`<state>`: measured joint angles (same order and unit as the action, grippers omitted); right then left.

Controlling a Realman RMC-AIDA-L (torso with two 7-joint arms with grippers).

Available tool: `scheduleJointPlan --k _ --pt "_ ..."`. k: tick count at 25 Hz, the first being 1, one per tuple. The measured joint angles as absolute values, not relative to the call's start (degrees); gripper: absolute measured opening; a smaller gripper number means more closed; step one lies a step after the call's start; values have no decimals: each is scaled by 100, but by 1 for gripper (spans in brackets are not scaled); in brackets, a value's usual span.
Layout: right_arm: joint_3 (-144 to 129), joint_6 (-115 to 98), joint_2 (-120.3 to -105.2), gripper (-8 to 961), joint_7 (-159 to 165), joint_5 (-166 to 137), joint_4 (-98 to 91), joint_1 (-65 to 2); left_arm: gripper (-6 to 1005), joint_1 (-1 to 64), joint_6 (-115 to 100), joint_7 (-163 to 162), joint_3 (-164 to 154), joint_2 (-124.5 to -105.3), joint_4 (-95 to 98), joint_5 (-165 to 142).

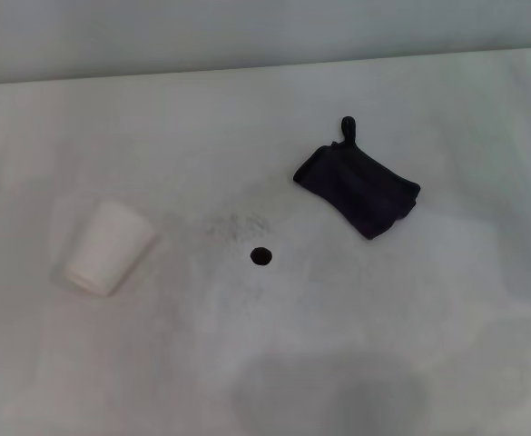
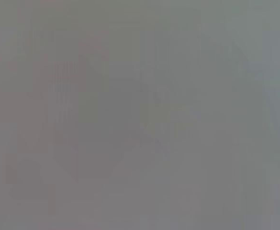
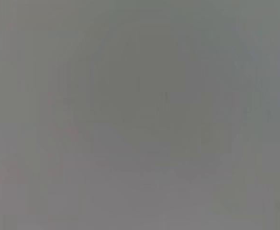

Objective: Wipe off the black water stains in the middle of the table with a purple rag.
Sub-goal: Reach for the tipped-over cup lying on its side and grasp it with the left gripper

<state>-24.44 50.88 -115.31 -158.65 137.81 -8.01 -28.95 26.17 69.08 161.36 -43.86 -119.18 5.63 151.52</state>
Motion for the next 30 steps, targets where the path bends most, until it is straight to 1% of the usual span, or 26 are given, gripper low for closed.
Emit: scheduleJointPlan --k 15,24,27,30 --pt "-2443 4986 -11531 874 -15865 13781 -829 -2960 882 2641 6938 16137 -4397 -11935 563 15162" --pt "-2443 4863 -11531 874 -15863 13781 -826 -3025 881 2818 6914 16129 -4419 -11947 555 15142" --pt "-2443 4817 -11531 874 -15858 13781 -826 -3034 881 2902 6924 15786 -4419 -11940 557 15148" --pt "-2443 4816 -11530 874 -15857 13782 -826 -3034 881 2977 6865 15020 -4427 -11894 627 15102"
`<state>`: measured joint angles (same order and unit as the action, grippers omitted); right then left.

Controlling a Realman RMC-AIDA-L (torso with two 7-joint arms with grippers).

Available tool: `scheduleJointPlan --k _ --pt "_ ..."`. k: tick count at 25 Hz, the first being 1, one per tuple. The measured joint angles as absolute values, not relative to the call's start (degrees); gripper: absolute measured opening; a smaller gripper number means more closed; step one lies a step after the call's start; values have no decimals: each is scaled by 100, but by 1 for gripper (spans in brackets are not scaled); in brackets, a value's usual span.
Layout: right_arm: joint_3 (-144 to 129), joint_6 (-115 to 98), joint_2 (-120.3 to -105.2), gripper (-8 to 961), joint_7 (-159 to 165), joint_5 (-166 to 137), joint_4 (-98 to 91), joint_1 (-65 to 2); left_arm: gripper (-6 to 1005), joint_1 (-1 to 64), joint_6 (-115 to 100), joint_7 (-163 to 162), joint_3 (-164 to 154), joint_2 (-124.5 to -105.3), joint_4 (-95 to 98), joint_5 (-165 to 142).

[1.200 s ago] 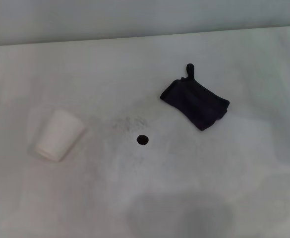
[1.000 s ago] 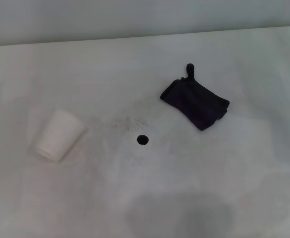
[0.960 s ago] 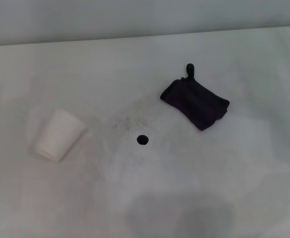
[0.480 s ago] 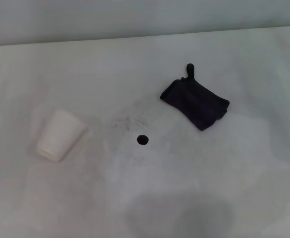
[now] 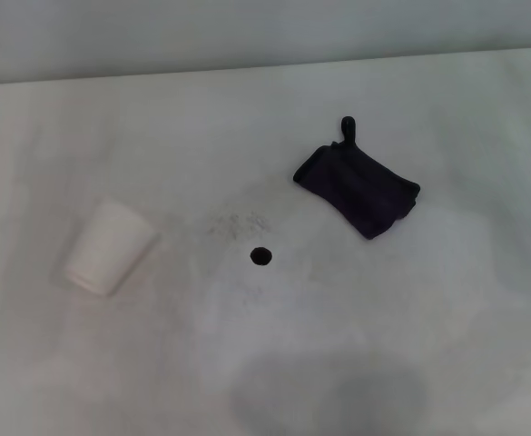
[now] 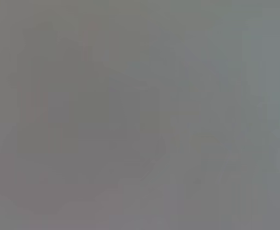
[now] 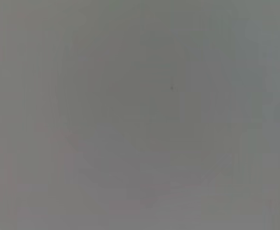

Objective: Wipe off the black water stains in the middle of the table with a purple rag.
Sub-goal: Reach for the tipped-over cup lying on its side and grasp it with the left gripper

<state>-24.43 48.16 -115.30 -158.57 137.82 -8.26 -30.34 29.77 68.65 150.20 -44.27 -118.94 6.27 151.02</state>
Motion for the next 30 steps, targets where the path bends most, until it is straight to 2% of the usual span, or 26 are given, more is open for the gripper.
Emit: scheduleJointPlan --k 4,11,14,17,18,19,24,30 --pt "-2439 4815 -11507 873 -15855 13781 -835 -3030 881 2906 6515 13523 -4445 -11848 1207 14582" --pt "-2397 4803 -11495 873 -15860 13787 -983 -3031 880 2400 6131 9667 -4448 -11709 2999 12583" --pt "-2392 4801 -11495 873 -15861 13788 -1013 -3035 880 2356 6225 8111 -4494 -11478 3677 11153" --pt "-2408 4787 -11496 873 -15862 13784 -1066 -3046 880 2511 6578 6436 -4629 -11086 4272 9371" --pt "-2418 4783 -11491 873 -15863 13783 -1095 -3049 880 2675 6882 5537 -4653 -10879 4582 8476" --pt "-2418 4783 -11491 873 -15863 13783 -1095 -3049 880 2675 6882 5537 -4653 -10879 4582 8476" --pt "-2393 4781 -11492 873 -15865 13784 -1116 -3050 880 3071 7417 4103 -4645 -10638 5388 6643" --pt "-2416 4779 -11503 873 -15865 13789 -1116 -3050 879 4068 8505 2813 -4654 -10458 5725 4372"
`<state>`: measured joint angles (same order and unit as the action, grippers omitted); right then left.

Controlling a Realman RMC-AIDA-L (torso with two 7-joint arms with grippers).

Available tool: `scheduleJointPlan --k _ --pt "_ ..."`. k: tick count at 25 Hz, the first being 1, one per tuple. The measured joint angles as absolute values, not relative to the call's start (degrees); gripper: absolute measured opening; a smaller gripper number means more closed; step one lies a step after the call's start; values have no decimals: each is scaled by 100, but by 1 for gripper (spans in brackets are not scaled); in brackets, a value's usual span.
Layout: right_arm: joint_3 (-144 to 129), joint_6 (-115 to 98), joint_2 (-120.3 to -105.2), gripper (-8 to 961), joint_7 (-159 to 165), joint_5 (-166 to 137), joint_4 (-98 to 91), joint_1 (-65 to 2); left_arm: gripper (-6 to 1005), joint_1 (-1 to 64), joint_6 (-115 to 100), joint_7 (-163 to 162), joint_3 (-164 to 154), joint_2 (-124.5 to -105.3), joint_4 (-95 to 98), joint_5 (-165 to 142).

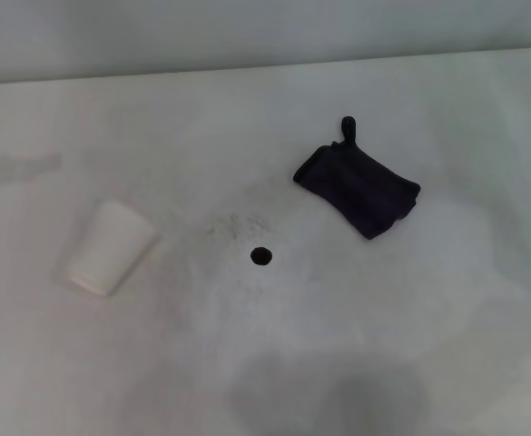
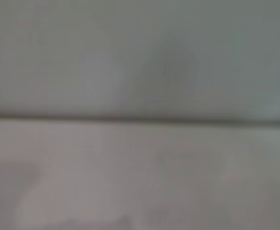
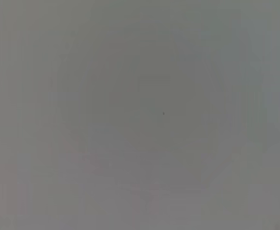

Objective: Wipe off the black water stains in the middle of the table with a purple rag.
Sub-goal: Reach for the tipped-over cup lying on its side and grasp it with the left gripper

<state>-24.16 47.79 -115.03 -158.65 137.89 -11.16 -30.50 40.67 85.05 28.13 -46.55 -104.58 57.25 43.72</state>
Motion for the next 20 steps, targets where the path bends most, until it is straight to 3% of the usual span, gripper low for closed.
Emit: scheduleJointPlan --k 6,20 --pt "-2421 4779 -11524 873 -15834 13791 -1113 -3052 879 5153 9733 2459 -4783 -10631 5738 2721" --pt "-2438 4781 -11540 873 -15802 13797 -1015 -3158 879 5278 9527 2399 -5565 -11184 5690 2580"
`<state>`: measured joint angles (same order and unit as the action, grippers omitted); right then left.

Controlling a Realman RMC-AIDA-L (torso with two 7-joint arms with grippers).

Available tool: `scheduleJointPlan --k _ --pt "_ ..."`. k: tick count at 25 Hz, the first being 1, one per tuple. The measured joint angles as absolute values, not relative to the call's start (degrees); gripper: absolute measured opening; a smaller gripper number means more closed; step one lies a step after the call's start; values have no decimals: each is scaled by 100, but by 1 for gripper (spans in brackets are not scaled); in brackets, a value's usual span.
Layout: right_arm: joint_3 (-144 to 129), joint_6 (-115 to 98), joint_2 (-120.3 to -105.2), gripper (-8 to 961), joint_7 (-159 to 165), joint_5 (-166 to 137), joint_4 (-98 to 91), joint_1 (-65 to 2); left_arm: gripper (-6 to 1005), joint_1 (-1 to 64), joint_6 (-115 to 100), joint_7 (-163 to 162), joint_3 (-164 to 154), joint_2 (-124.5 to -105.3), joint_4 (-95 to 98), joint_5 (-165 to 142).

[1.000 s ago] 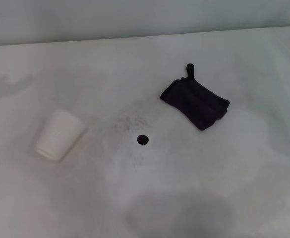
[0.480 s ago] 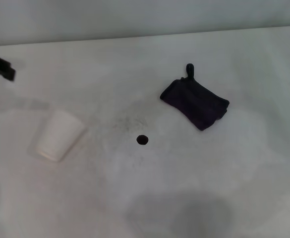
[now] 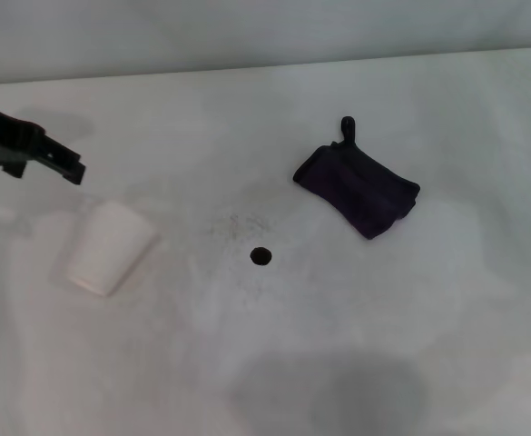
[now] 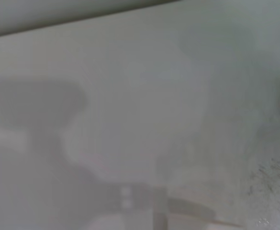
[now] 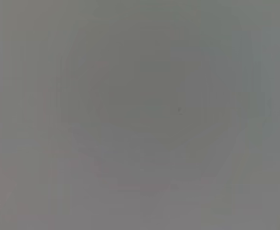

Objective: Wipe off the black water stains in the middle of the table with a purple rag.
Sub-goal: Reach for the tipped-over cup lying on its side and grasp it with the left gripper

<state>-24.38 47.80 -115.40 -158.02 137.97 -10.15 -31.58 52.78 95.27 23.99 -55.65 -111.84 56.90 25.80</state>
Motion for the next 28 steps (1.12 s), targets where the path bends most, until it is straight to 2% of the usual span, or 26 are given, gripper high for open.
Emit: scheduleJointPlan --k 9,17,20,28 --pt "-2445 4780 -11535 873 -15803 13790 -966 -3208 877 5192 9188 2771 -5655 -11428 5342 2564" --pt "-2443 4823 -11525 872 -15803 13781 -987 -3262 873 5036 8985 2852 -6203 -11494 5325 2504" --pt "-2443 4825 -11526 872 -15803 13781 -1012 -3272 872 4989 8776 2988 -6216 -11623 5326 2450" --pt "-2443 4826 -11530 872 -15803 13782 -994 -3288 869 4966 8661 3108 -6269 -11813 5277 2389"
